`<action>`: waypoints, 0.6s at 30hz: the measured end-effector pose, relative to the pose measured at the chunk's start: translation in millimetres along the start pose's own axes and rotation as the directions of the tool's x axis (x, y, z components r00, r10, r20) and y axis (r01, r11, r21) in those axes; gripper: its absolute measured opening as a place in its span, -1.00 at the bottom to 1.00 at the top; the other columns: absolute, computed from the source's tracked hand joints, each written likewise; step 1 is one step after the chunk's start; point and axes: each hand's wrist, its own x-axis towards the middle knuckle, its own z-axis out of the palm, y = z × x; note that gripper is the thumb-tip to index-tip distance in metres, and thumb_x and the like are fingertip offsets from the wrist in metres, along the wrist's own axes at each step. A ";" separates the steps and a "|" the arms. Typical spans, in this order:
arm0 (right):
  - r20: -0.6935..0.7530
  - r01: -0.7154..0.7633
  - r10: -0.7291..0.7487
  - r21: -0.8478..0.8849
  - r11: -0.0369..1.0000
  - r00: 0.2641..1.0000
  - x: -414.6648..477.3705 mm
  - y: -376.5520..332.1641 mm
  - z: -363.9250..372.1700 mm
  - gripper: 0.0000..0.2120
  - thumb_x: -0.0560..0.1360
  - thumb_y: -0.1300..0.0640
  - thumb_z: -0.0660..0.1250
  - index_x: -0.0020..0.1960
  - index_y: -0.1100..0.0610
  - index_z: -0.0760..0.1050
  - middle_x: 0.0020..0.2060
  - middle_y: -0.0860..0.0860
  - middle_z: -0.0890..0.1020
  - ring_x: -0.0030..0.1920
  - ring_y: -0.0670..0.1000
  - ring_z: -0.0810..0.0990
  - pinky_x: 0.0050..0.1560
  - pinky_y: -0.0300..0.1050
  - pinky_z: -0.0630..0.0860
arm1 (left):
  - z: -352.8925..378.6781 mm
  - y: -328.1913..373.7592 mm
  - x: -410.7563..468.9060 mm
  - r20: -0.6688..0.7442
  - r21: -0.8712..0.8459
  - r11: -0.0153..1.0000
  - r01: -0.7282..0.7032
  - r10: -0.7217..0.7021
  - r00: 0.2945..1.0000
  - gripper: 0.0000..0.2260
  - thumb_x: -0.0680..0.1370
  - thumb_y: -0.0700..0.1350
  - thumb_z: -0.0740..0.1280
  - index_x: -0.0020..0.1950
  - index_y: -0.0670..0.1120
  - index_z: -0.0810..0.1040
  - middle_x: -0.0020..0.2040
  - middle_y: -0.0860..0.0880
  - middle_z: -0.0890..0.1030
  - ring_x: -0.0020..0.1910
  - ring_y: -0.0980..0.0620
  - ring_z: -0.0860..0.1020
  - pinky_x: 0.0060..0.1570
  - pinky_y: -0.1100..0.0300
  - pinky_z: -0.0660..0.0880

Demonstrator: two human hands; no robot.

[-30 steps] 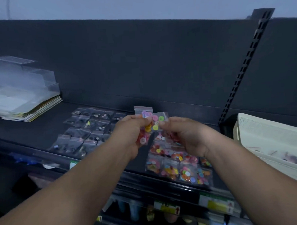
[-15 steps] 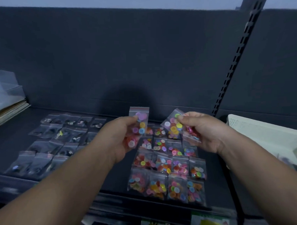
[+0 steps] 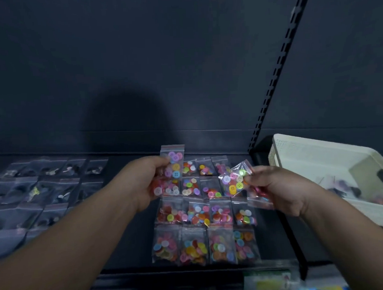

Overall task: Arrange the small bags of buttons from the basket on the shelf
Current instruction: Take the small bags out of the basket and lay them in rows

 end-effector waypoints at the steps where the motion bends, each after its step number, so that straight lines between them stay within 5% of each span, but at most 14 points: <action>1: -0.041 0.012 -0.013 -0.041 0.999 0.999 -0.1 1.3 -2.8 -0.83 0.52 0.35 0.26 -0.21 0.18 0.48 -0.44 0.03 0.59 -0.48 -0.10 0.55 -0.41 -0.25 0.52 | 1.4 -0.7 2.7 0.016 0.022 1.000 0.001 -0.001 1.000 -0.88 0.55 -0.16 0.27 -0.15 -0.15 0.53 -0.55 0.02 0.53 -0.64 0.13 0.47 -0.65 0.39 0.34; 4: -0.124 0.018 -0.047 -0.223 0.975 0.991 1.5 3.7 -11.9 -0.87 0.52 0.31 0.30 -0.19 0.16 0.51 -0.40 0.02 0.57 -0.42 -0.09 0.50 -0.29 -0.21 0.48 | 4.3 -3.6 9.8 0.062 0.086 0.996 -0.002 -0.003 0.998 -0.92 0.54 -0.14 0.30 -0.10 -0.13 0.54 -0.51 0.01 0.56 -0.56 0.09 0.53 -0.57 0.32 0.45; 7: -0.181 0.009 -0.095 -0.426 0.905 0.979 0.7 8.1 -23.5 -0.96 0.50 0.29 0.34 -0.12 0.19 0.52 -0.43 0.02 0.54 -0.45 -0.08 0.45 -0.37 -0.23 0.38 | 7.5 -5.4 13.3 0.101 0.095 0.995 -0.004 -0.006 0.995 -0.92 0.55 -0.17 0.28 -0.11 -0.14 0.52 -0.53 0.00 0.55 -0.62 0.11 0.50 -0.60 0.35 0.40; 14: -0.073 -0.061 0.033 -0.424 0.904 0.997 -6.9 13.7 -34.5 -0.91 0.47 0.23 0.39 -0.21 0.11 0.55 -0.42 -0.01 0.60 -0.45 -0.11 0.47 -0.27 -0.12 0.50 | 12.9 -17.0 25.9 0.079 0.157 0.988 0.005 -0.018 0.997 -0.90 0.50 -0.22 0.34 -0.22 -0.12 0.53 -0.40 -0.04 0.46 -0.54 0.07 0.39 -0.60 0.33 0.34; 18: -0.030 -0.067 0.060 -0.437 0.897 0.998 2.9 16.5 -29.2 -0.93 0.50 0.21 0.36 -0.17 0.11 0.56 -0.36 -0.03 0.64 -0.42 -0.09 0.46 -0.20 -0.08 0.50 | 19.6 -20.8 30.6 0.079 0.152 0.988 0.014 -0.026 0.997 -0.91 0.48 -0.21 0.36 -0.24 -0.12 0.54 -0.37 -0.06 0.47 -0.46 0.03 0.41 -0.42 0.20 0.41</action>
